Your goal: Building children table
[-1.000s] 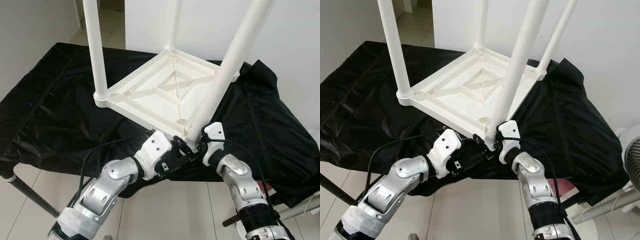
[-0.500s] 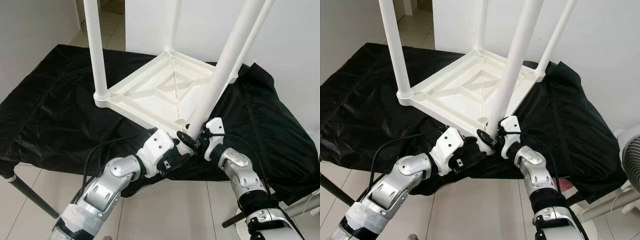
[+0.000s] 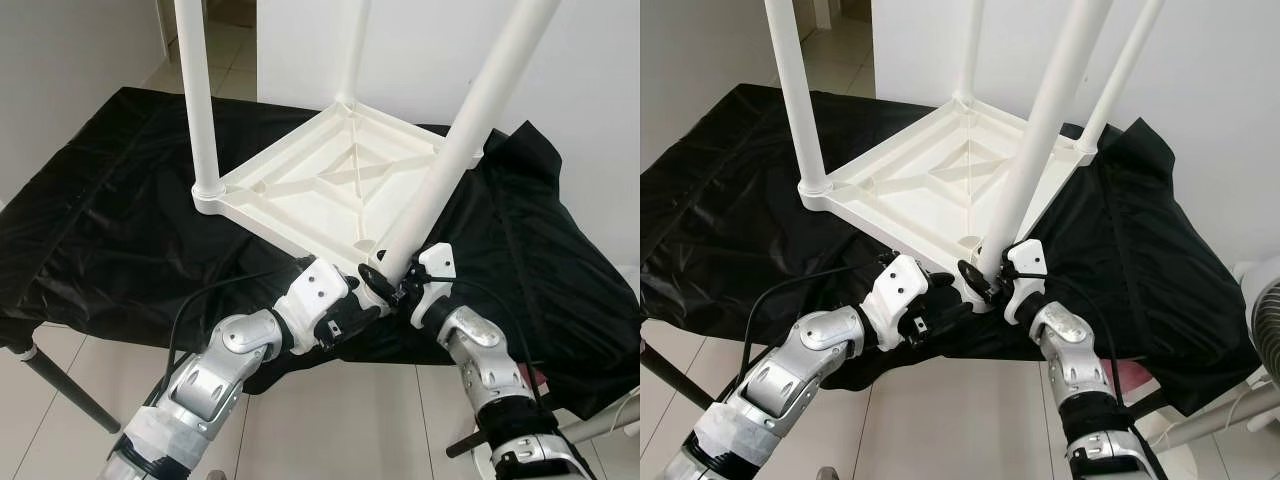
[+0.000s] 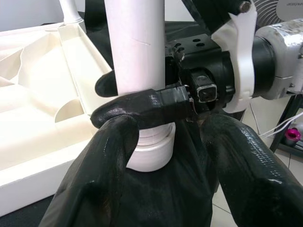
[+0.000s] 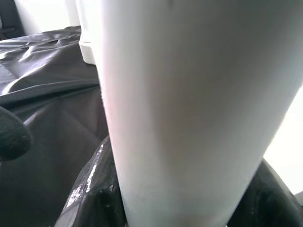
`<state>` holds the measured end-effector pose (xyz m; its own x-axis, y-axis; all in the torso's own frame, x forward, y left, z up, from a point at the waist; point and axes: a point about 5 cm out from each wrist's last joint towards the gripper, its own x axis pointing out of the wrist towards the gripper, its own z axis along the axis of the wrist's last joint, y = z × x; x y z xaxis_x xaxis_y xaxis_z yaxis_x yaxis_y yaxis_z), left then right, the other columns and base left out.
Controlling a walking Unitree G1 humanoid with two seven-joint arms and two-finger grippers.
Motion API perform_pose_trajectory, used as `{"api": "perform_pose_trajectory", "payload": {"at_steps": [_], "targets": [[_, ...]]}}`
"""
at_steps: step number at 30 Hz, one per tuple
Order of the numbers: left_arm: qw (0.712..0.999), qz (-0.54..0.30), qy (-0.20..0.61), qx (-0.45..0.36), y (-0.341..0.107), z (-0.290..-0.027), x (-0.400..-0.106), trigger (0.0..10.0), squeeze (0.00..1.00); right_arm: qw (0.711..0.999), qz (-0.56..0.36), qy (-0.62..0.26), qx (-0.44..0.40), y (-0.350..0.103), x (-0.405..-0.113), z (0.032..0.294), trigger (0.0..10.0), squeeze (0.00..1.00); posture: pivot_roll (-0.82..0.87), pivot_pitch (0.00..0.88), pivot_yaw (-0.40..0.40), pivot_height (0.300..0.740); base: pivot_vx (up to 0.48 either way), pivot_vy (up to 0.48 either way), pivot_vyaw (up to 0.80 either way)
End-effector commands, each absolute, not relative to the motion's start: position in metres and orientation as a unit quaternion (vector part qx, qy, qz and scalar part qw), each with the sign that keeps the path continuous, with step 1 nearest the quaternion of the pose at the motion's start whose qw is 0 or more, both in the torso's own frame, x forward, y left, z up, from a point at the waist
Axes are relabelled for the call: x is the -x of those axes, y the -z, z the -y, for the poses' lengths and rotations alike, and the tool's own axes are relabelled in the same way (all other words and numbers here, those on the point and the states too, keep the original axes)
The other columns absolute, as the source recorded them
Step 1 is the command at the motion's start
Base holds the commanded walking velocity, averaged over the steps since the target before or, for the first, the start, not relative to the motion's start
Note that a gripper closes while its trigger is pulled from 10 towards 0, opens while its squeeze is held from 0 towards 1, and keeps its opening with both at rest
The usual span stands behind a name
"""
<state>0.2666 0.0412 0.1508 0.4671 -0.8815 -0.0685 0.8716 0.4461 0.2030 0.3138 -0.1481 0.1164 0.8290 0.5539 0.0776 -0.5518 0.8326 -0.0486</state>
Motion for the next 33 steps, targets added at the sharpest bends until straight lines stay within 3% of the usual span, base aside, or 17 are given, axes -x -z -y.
{"api": "perform_pose_trajectory", "payload": {"at_steps": [1, 3, 7, 9, 15, 18, 29, 30, 31, 32, 33], "targets": [[0.840, 0.019, 0.531, -0.108, -0.148, -0.039, -0.266, 10.0, 0.00, 0.964, 0.032, -0.265, 0.011, -0.110, -0.310, 0.152, 10.0, 0.00, 0.00, 0.020, -0.086, 0.740, 0.000, 0.000, 0.00], [0.843, 0.024, 0.527, -0.104, -0.150, -0.038, -0.267, 10.0, 0.00, 0.978, 0.032, -0.205, 0.009, -0.106, -0.306, 0.151, 10.0, 0.00, 0.00, 0.021, -0.088, 0.740, 0.000, 0.000, 0.00], [0.844, 0.025, 0.526, -0.104, -0.150, -0.037, -0.267, 10.0, 0.00, 0.984, 0.034, -0.177, 0.011, -0.105, -0.304, 0.151, 10.0, 0.00, 0.00, 0.021, -0.088, 0.740, 0.000, 0.000, 0.00], [0.846, 0.024, 0.522, -0.106, -0.149, -0.039, -0.267, 10.0, 0.00, 0.994, 0.029, -0.104, -0.003, -0.101, -0.299, 0.152, 10.0, 0.00, 0.01, 0.019, -0.089, 0.740, 0.000, 0.000, 0.00], [0.849, 0.023, 0.517, -0.110, -0.148, -0.042, -0.269, 10.0, 0.00, 0.999, 0.020, -0.034, -0.015, -0.094, -0.292, 0.151, 10.0, 0.00, 0.01, 0.013, -0.091, 0.740, 0.000, 0.000, 0.00], [0.856, 0.023, 0.503, -0.117, -0.148, -0.048, -0.273, 10.0, 0.00, 0.997, 0.023, 0.027, -0.070, -0.095, -0.291, 0.139, 10.0, 0.00, 0.03, 0.000, -0.099, 0.740, 0.000, 0.000, 0.00], [0.861, 0.024, 0.495, -0.117, -0.148, -0.050, -0.277, 10.0, 0.00, 0.998, 0.041, -0.006, -0.055, -0.100, -0.286, 0.123, 10.0, 0.00, 0.01, 0.000, -0.077, 0.740, 0.000, 0.000, 0.00], [0.861, 0.025, 0.495, -0.117, -0.148, -0.050, -0.278, 10.0, 0.00, 0.998, 0.040, -0.005, -0.056, -0.099, -0.285, 0.122, 10.0, 0.77, 0.01, 0.000, -0.077, 0.740, 0.000, 0.000, 0.00], [0.861, 0.025, 0.495, -0.117, -0.148, -0.050, -0.278, 10.0, 0.00, 0.998, 0.040, -0.005, -0.056, -0.099, -0.285, 0.122, 10.0, 0.77, 0.01, 0.000, -0.077, 0.740, 0.000, 0.000, 0.00], [0.861, 0.026, 0.495, -0.118, -0.148, -0.050, -0.278, 10.0, 0.00, 0.996, 0.046, -0.013, -0.069, -0.100, -0.283, 0.123, 10.0, 1.00, 0.01, 0.005, -0.072, 0.740, 0.000, 0.000, 0.00], [0.860, 0.026, 0.495, -0.118, -0.148, -0.050, -0.278, 10.0, 0.00, 0.996, 0.052, -0.017, -0.074, -0.101, -0.283, 0.124, 10.0, 1.00, 0.00, 0.007, -0.069, 0.740, 0.000, 0.000, 0.00]]}}
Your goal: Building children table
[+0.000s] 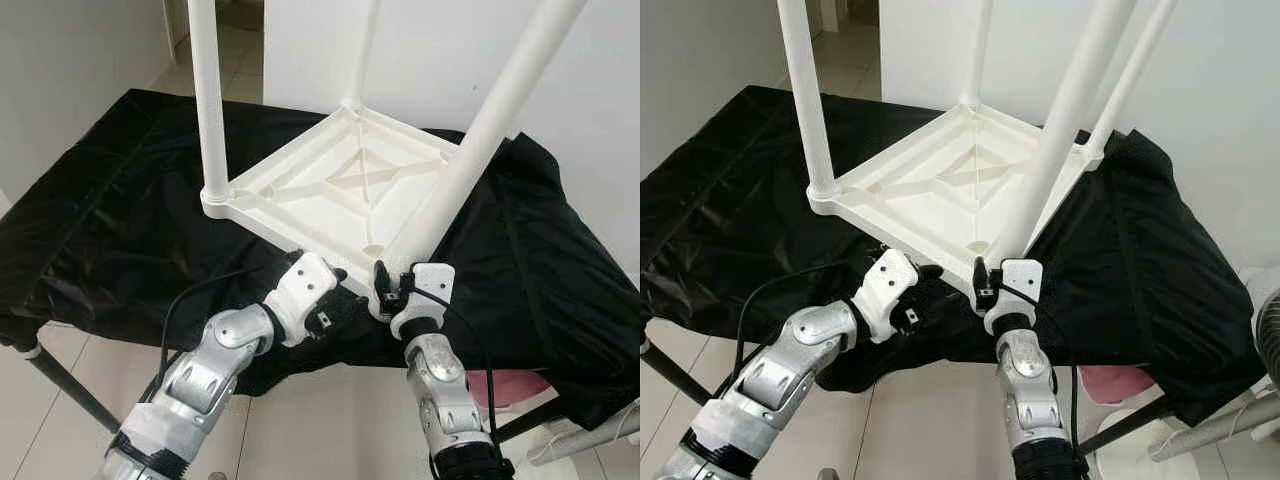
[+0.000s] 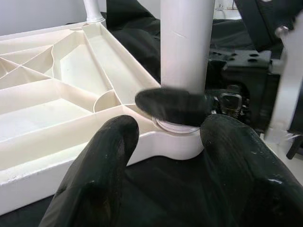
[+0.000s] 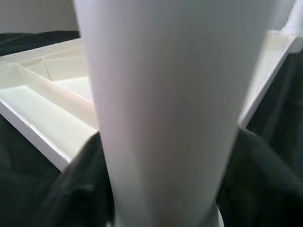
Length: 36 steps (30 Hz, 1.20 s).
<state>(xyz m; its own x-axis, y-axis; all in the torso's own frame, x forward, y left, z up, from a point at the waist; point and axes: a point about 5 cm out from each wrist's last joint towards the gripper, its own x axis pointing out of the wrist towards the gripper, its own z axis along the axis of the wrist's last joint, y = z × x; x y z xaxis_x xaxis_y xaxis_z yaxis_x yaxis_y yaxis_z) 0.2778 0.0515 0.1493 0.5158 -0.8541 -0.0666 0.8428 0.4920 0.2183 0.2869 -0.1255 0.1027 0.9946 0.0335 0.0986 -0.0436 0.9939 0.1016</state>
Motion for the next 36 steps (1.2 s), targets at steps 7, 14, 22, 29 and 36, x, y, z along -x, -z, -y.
{"api": "perform_pose_trajectory", "payload": {"at_steps": [7, 14, 22, 29, 36], "targets": [[0.860, 0.027, 0.495, -0.120, -0.149, -0.052, -0.278, 10.0, 0.00, 0.994, 0.064, -0.062, -0.059, -0.102, -0.280, 0.141, 10.0, 1.00, 0.01, 0.004, -0.064, 0.740, 0.000, 0.000, 0.00], [0.862, 0.028, 0.491, -0.123, -0.151, -0.056, -0.280, 10.0, 0.00, 0.982, 0.076, -0.171, -0.028, -0.112, -0.285, 0.147, 10.0, 0.00, 0.03, 0.000, -0.066, 0.740, 0.000, 0.000, 0.00], [0.865, 0.028, 0.485, -0.124, -0.151, -0.059, -0.280, 10.0, 0.00, 0.945, 0.055, -0.321, 0.025, -0.127, -0.313, 0.154, 10.0, 0.00, 0.04, 0.003, -0.074, 0.740, 0.000, 0.000, 0.00], [0.868, 0.028, 0.482, -0.119, -0.152, -0.059, -0.277, 10.0, 0.00, 0.931, 0.026, -0.361, 0.037, -0.126, -0.329, 0.155, 10.0, 0.00, 0.06, 0.013, -0.089, 0.740, 0.000, 0.000, 0.00], [0.864, 0.017, 0.490, -0.110, -0.149, -0.062, -0.273, 10.0, 0.00, 0.924, 0.014, -0.380, 0.038, -0.124, -0.333, 0.160, 10.0, 0.00, 0.08, 0.018, -0.100, 0.740, 0.000, 0.000, 0.00]]}}
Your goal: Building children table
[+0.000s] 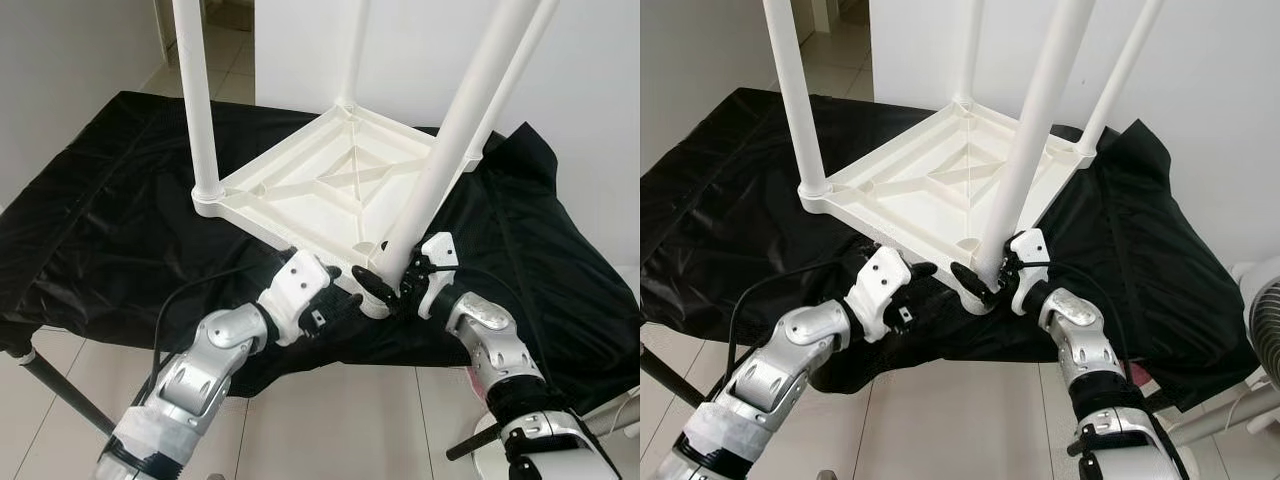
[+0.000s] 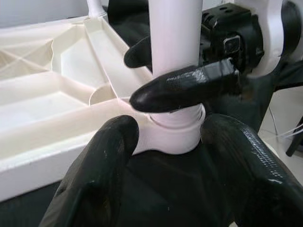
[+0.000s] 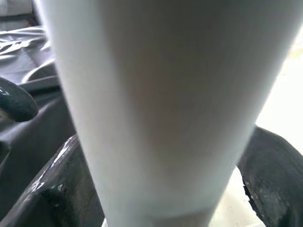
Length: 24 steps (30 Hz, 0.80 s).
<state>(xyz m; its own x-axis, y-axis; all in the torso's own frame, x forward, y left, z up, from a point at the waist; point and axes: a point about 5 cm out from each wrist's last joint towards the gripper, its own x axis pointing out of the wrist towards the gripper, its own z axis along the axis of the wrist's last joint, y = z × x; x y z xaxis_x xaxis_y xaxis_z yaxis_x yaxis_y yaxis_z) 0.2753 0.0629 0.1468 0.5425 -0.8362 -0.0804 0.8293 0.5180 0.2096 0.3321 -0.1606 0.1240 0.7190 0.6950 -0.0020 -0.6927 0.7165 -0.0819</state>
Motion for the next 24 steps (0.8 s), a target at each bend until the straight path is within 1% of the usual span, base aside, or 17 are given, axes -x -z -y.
{"api": "perform_pose_trajectory", "payload": {"at_steps": [1, 14, 19, 22, 24], "targets": [[0.864, 0.016, 0.490, -0.111, -0.148, -0.062, -0.272, 10.0, 0.00, 0.923, 0.014, -0.382, 0.035, -0.124, -0.333, 0.160, 10.0, 0.00, 0.08, 0.017, -0.101, 0.740, 0.000, 0.000, 0.00], [0.868, 0.015, 0.482, -0.113, -0.142, -0.061, -0.271, 10.0, 0.00, 0.924, 0.031, -0.379, 0.042, -0.119, -0.332, 0.160, 10.0, 0.00, 0.09, 0.022, -0.103, 0.740, 0.000, 0.000, 0.00], [0.884, 0.025, 0.451, -0.116, -0.144, -0.064, -0.277, 10.0, 0.00, 0.934, 0.048, -0.353, 0.022, -0.116, -0.326, 0.155, 10.0, 0.00, 0.09, 0.024, -0.112, 0.740, 0.000, 0.000, 0.00], [0.904, 0.033, 0.417, -0.091, -0.148, -0.068, -0.283, 10.0, 0.00, 0.945, 0.067, -0.320, 0.000, -0.111, -0.315, 0.147, 10.0, 0.00, 0.07, 0.027, -0.101, 0.740, 0.000, 0.000, 0.00], [0.908, 0.033, 0.408, -0.086, -0.149, -0.069, -0.284, 10.0, 0.00, 0.948, 0.072, -0.308, -0.007, -0.111, -0.312, 0.146, 10.0, 0.00, 0.06, 0.025, -0.092, 0.740, 0.000, 0.000, 0.00]]}}
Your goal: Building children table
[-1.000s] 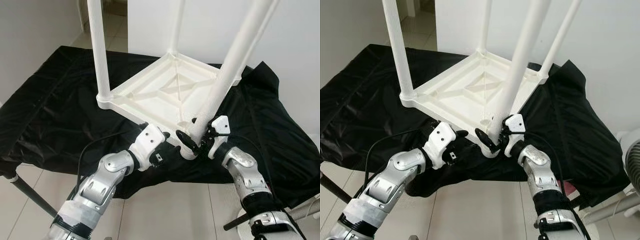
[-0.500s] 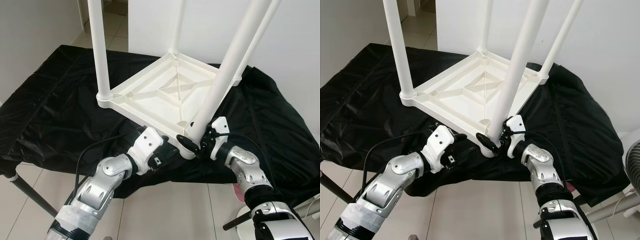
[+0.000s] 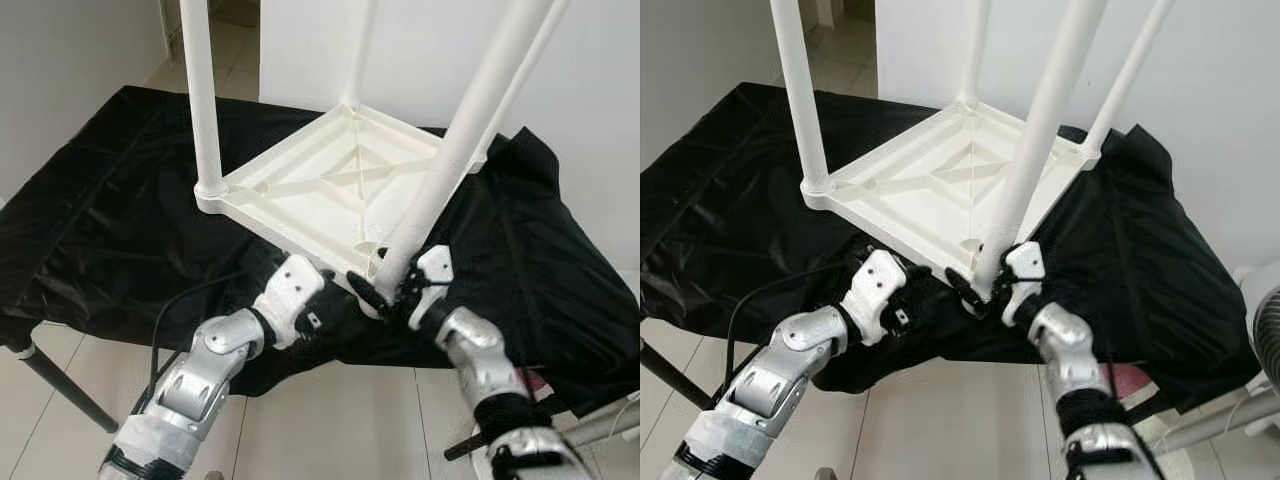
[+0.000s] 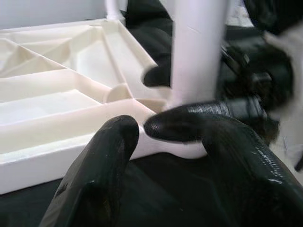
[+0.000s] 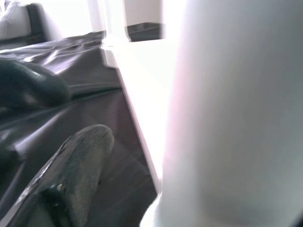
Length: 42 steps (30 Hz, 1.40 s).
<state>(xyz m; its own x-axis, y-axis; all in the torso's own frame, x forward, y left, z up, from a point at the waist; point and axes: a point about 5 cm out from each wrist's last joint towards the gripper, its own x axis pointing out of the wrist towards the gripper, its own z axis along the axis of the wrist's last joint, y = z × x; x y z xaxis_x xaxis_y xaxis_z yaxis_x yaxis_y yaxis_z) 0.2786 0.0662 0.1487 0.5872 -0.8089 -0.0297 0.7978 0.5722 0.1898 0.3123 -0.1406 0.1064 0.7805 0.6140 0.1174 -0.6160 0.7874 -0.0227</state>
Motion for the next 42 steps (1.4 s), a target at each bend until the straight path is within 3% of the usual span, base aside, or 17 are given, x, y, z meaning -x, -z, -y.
{"api": "perform_pose_trajectory", "payload": {"at_steps": [1, 3, 13, 21, 32, 37, 42], "targets": [[0.908, 0.033, 0.408, -0.086, -0.149, -0.069, -0.284, 10.0, 0.00, 0.948, 0.072, -0.308, -0.007, -0.111, -0.312, 0.146, 10.0, 0.00, 0.06, 0.025, -0.092, 0.740, 0.000, 0.000, 0.00], [0.931, 0.036, 0.359, -0.048, -0.150, -0.076, -0.288, 10.0, 0.00, 0.958, 0.089, -0.273, -0.025, -0.112, -0.305, 0.141, 10.0, 0.00, 0.05, 0.030, -0.078, 0.740, 0.000, 0.000, 0.00], [0.967, 0.045, 0.249, -0.002, -0.156, -0.097, -0.300, 10.0, 0.00, 0.978, 0.123, -0.162, -0.049, -0.119, -0.287, 0.142, 10.0, 0.00, 0.01, 0.068, -0.066, 0.740, 0.000, 0.000, 0.00], [0.974, 0.044, 0.207, 0.076, -0.155, -0.097, -0.298, 10.0, 0.00, 0.982, 0.112, -0.132, -0.076, -0.116, -0.272, 0.139, 10.0, 0.00, 0.00, 0.114, -0.058, 0.740, 0.000, 0.000, 0.00], [0.980, 0.062, 0.179, 0.060, -0.160, -0.098, -0.287, 10.0, 0.00, 0.987, 0.118, -0.100, -0.049, -0.123, -0.258, 0.137, 10.0, 0.00, -0.01, 0.159, -0.045, 0.740, 0.000, 0.000, 0.00], [0.971, 0.080, 0.218, 0.060, -0.167, -0.093, -0.280, 10.0, 0.00, 0.984, 0.128, -0.123, -0.033, -0.130, -0.254, 0.132, 10.0, 0.00, -0.02, 0.157, -0.035, 0.740, 0.000, 0.000, 0.00], [0.931, 0.061, 0.359, -0.011, -0.161, -0.076, -0.265, 10.0, 0.00, 0.975, 0.129, -0.181, -0.008, -0.136, -0.257, 0.133, 10.0, 0.00, -0.03, 0.149, -0.029, 0.740, 0.000, 0.000, 0.00]]}}
